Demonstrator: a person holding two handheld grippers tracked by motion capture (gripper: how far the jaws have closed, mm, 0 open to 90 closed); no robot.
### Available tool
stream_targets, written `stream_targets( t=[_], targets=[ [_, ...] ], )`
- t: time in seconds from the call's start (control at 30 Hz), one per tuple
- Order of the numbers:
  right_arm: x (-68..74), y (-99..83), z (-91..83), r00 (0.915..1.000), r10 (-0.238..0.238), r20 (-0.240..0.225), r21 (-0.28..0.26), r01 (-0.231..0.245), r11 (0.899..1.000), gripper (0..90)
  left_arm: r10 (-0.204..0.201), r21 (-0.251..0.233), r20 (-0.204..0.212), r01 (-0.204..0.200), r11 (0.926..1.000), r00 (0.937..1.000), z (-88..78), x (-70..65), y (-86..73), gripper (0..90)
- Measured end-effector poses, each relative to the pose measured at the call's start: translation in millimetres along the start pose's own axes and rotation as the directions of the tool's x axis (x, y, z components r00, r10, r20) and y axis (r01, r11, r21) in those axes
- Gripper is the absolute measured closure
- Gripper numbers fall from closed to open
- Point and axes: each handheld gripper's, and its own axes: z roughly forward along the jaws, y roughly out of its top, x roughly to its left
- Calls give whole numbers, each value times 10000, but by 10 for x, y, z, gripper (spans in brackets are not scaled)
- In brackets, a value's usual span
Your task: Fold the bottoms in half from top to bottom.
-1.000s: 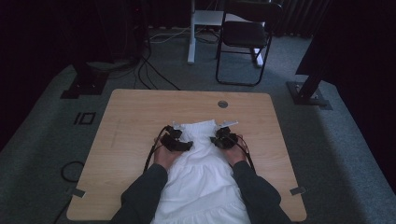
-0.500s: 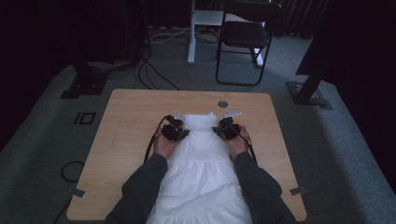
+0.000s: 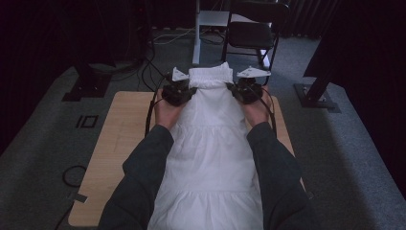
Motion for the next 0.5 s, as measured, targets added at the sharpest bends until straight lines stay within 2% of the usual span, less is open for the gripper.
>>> stream_targets(
  t=[0.07, 0.2, 0.33, 0.4, 0.43, 0.47, 0.5],
  targets=[
    [36, -63, -86, 9997, -56, -253, 108, 59, 9999, 845, 139, 48, 221, -140, 9999, 9997, -61, -46, -82, 821],
    [166, -312, -264, 9971, -193, -731, 416, 224, 9989, 844, 363, 130, 730, -374, 9992, 9967, -199, -183, -298, 820],
    [352, -593, -494, 9917, -343, -1240, 611, 422, 9972, 843, 504, 9, 1368, -510, 9987, 9893, -423, -359, -557, 815],
    [434, -743, -632, 9862, -131, -1648, 574, 228, 9981, 843, 650, -24, 1603, -654, 9979, 9849, -555, -476, -709, 814],
    [483, -821, -703, 9836, -54, -1802, 544, 155, 9984, 843, 590, -78, 1807, -585, 9983, 9818, -620, -539, -793, 813],
    [483, -821, -703, 9836, -54, -1802, 544, 155, 9984, 843, 590, -78, 1807, -585, 9983, 9818, -620, -539, -793, 812],
    [542, -903, -772, 9818, -48, -1900, 577, 160, 9982, 842, 728, -65, 2028, -730, 9973, 9765, -742, -684, -974, 812]
  ],
)
